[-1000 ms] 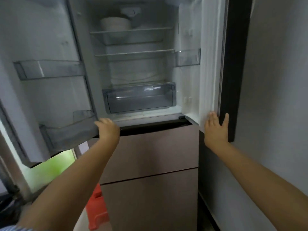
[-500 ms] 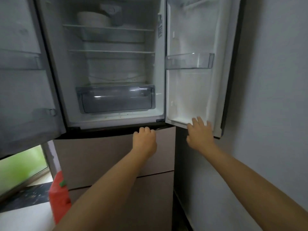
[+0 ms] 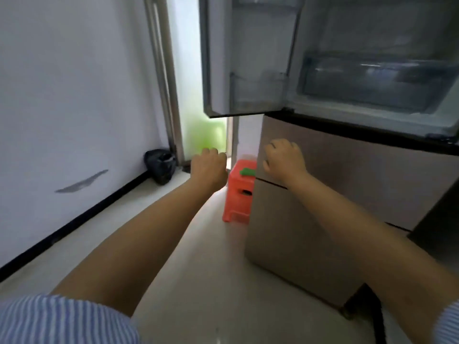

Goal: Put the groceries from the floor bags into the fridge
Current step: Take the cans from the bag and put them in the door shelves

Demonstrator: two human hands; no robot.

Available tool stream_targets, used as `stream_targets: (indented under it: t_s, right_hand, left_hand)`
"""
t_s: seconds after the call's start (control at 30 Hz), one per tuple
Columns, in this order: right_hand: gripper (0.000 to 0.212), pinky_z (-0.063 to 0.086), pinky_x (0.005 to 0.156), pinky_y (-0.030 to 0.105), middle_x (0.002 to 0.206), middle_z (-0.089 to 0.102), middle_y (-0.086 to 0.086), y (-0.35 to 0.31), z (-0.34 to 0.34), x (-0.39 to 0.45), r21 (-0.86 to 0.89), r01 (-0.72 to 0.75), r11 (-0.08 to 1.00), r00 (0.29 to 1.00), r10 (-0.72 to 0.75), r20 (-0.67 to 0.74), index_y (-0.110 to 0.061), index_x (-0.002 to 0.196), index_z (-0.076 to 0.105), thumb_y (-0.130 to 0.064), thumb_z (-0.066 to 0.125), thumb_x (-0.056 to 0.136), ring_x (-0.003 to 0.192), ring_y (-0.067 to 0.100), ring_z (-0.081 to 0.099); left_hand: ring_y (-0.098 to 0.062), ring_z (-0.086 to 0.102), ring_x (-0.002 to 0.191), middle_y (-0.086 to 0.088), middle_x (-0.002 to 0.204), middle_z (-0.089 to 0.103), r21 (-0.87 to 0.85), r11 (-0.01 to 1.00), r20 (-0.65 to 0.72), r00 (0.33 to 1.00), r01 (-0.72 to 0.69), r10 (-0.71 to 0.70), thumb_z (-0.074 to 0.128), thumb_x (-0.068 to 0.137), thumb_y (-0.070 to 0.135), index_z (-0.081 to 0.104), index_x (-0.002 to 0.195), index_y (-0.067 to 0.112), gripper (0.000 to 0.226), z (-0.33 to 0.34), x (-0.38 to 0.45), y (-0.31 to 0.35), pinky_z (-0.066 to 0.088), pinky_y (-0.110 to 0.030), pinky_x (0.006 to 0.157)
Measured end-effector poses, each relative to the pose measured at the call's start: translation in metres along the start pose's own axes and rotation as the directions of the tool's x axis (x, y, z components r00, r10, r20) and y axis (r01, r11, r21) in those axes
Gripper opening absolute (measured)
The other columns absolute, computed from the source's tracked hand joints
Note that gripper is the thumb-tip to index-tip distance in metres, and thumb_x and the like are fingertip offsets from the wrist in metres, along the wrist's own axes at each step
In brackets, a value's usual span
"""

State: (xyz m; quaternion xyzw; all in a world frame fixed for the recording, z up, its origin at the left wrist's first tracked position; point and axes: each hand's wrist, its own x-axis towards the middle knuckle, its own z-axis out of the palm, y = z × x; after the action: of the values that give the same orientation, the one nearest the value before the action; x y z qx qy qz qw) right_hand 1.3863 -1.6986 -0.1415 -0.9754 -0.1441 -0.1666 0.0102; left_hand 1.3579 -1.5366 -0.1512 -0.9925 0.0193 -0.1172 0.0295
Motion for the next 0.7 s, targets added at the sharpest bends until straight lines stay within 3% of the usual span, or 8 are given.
stream_targets:
  t_s: [0.13,0.27,0.47,0.7]
  right_hand:
    - [0.031,0.039,0.091,0.043,0.118,0.057,0.023,-0.141,0.022,0.002,0.146,0.187,0.972,0.982,-0.189,0.001,0.004,0.110,0.058,-0.012,0.049,0.085,0.115,0.037,0.049]
    - [0.033,0.039,0.094,0.038,0.121,0.056,0.017,-0.271,0.049,-0.023,0.241,0.349,0.906,0.928,-0.370,0.048,-0.001,0.115,0.055,-0.018,0.046,0.088,0.116,0.032,0.048]
    - [0.034,0.042,0.093,0.034,0.123,0.057,0.011,-0.405,0.105,-0.079,0.370,0.490,0.789,0.793,-0.580,0.187,-0.004,0.120,0.055,-0.021,0.043,0.093,0.116,0.028,0.050]
    - [0.037,0.043,0.095,0.036,0.128,0.055,0.011,-0.491,0.195,-0.118,0.399,0.540,0.741,0.580,-0.672,0.461,-0.007,0.125,0.053,-0.023,0.042,0.094,0.121,0.028,0.048]
  left_hand:
    - [-0.030,0.046,0.119,-0.013,0.126,0.051,0.063,0.980,0.098,0.976,0.189,-0.195,0.044,0.094,0.019,0.050,0.121,0.006,0.031,0.015,-0.079,-0.117,0.042,-0.038,0.089]
    - [-0.029,0.048,0.115,-0.012,0.123,0.052,0.135,0.924,0.211,0.901,0.357,-0.379,0.044,0.095,0.020,0.051,0.120,0.006,0.029,0.034,-0.171,-0.218,0.044,-0.036,0.087]
    - [-0.027,0.044,0.123,-0.011,0.131,0.047,0.196,0.785,0.379,0.693,0.587,-0.613,0.040,0.096,0.020,0.047,0.127,0.008,0.034,0.078,-0.294,-0.314,0.042,-0.035,0.094]
    - [-0.026,0.040,0.128,-0.011,0.136,0.044,0.208,0.646,0.585,0.435,0.735,-0.684,0.037,0.097,0.018,0.043,0.132,0.008,0.037,0.151,-0.375,-0.364,0.039,-0.035,0.100]
